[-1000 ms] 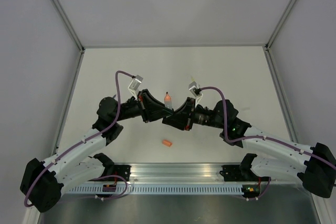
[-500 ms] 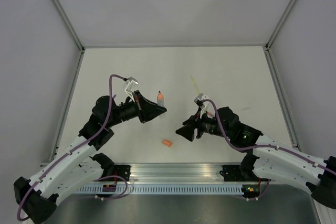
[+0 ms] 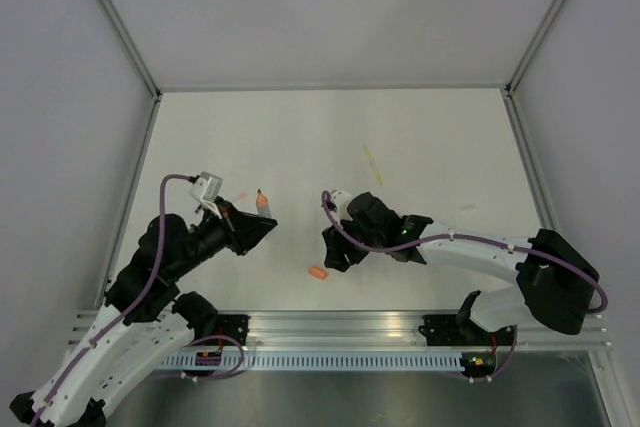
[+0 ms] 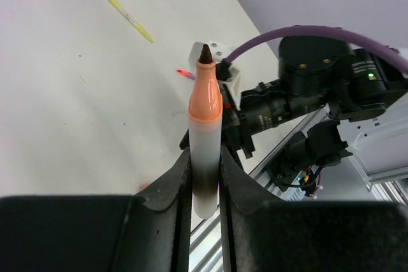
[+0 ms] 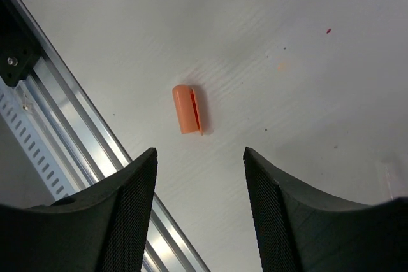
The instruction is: Insert the pens into the pen caps
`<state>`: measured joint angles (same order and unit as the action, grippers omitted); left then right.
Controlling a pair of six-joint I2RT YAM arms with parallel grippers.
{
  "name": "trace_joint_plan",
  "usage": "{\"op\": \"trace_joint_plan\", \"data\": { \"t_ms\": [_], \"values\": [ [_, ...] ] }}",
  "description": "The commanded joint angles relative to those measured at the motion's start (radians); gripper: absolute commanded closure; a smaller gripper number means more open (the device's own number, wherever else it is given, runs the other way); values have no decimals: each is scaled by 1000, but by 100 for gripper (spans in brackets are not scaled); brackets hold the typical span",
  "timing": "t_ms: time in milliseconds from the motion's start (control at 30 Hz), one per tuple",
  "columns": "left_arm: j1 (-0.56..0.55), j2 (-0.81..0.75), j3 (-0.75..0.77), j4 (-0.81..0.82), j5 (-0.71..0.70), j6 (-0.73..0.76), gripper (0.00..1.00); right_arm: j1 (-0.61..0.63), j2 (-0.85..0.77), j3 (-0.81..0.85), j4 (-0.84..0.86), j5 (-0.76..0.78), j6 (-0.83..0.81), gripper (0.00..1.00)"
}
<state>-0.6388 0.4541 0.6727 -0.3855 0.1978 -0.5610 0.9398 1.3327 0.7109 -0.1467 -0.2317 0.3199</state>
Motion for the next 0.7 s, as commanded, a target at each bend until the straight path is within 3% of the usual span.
{"op": "trace_joint_plan", "data": {
  "t_ms": [0, 267, 667],
  "values": [
    [-1, -87, 82, -128, -81, 6, 98, 30, 107, 104, -23, -5, -45, 38],
    [-1, -184, 145, -248, -120, 9, 98, 74, 272, 254, -129, 66, -74, 38],
    [-1, -236, 146, -274, -101, -5, 98, 169, 431, 351, -226, 176, -61, 41]
  ]
}}
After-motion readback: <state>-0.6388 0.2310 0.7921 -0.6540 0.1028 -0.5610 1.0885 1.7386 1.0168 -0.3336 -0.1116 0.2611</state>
